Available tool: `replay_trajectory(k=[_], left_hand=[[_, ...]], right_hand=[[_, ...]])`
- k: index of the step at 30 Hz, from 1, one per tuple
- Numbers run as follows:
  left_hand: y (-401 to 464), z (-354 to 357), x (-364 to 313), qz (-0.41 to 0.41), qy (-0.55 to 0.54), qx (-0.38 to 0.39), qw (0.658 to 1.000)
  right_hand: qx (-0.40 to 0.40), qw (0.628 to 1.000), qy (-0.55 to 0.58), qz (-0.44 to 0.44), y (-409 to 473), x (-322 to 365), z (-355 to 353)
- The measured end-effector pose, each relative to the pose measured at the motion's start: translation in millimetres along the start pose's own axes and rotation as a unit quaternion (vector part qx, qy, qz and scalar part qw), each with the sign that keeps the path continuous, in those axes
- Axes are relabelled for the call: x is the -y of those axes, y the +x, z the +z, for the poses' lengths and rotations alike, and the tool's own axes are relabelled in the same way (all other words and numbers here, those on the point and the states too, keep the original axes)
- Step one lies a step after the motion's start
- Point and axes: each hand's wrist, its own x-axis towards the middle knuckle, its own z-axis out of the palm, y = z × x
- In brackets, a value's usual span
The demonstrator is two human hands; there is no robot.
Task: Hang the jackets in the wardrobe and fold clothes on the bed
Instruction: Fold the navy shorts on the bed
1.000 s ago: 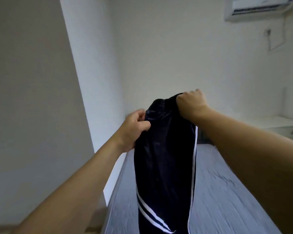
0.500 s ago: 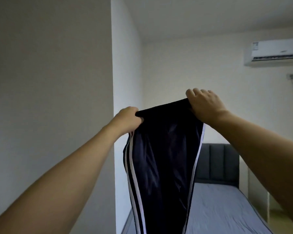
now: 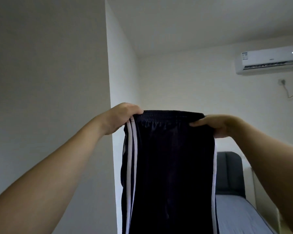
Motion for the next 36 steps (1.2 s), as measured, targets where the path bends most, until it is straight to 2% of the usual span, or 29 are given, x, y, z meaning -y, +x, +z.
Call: replay_trajectory(k=[2,4,6,8,11,14,15,18,20,22,25,29,34,36], left_hand=[[-8.2,-1.6,2.8,0.008,-0.187,0.040,0.981],[-11.3,9.2,0.6,0.034,-0.338,0.088,0.936],[-9.7,31.3,-9.7,0.076,-0.441,0.122,0.886],[-5.6,49.1,-25.8,0.102,-0.466,0.121,0.871],[-0.1,49.6,-40.1,0.122,-0.376,0.068,0.916],[4.1,28.6,-36.6,0.108,-0.198,-0.041,0.973],[5.7,21.4,-34.9,0.097,-0.163,-0.049,0.981],[9.3,7.1,-36.7,0.062,-0.084,0.005,0.995],[11.9,0.8,-37.7,0.066,0.004,0.004,0.998],[11.9,-2.2,-37.4,0.099,0.045,-0.041,0.993],[13.1,-5.5,-34.2,0.132,0.043,-0.126,0.982],[11.7,-4.9,-33.3,0.162,0.034,-0.153,0.974],[8.8,-11.2,-23.9,0.175,0.015,-0.134,0.975],[6.5,-16.7,-13.7,0.129,0.055,-0.094,0.986]], right_hand=[[0.047,0.995,0.079,-0.028,-2.2,-7.0,-8.0],[0.054,0.988,0.140,-0.039,-0.2,-11.7,-6.8],[0.051,0.981,0.181,-0.041,4.6,-14.0,2.7],[0.045,0.984,0.171,-0.038,9.6,-12.2,14.8],[0.017,0.996,0.088,-0.029,10.4,0.0,25.0],[-0.013,0.991,0.113,-0.065,8.3,17.5,28.8],[-0.025,0.987,0.120,-0.102,8.0,24.1,30.9],[-0.061,0.972,0.065,-0.220,6.2,39.0,45.9],[-0.063,0.962,-0.011,-0.264,2.9,45.8,58.7],[-0.057,0.961,-0.047,-0.268,-0.3,50.8,68.3],[0.002,0.972,-0.015,-0.236,-3.9,58.1,79.1],[0.065,0.960,-0.092,-0.258,3.0,59.9,92.0],[0.125,0.954,0.045,-0.269,12.8,58.8,103.5],[0.115,0.949,0.088,-0.280,15.4,56.7,106.3]])
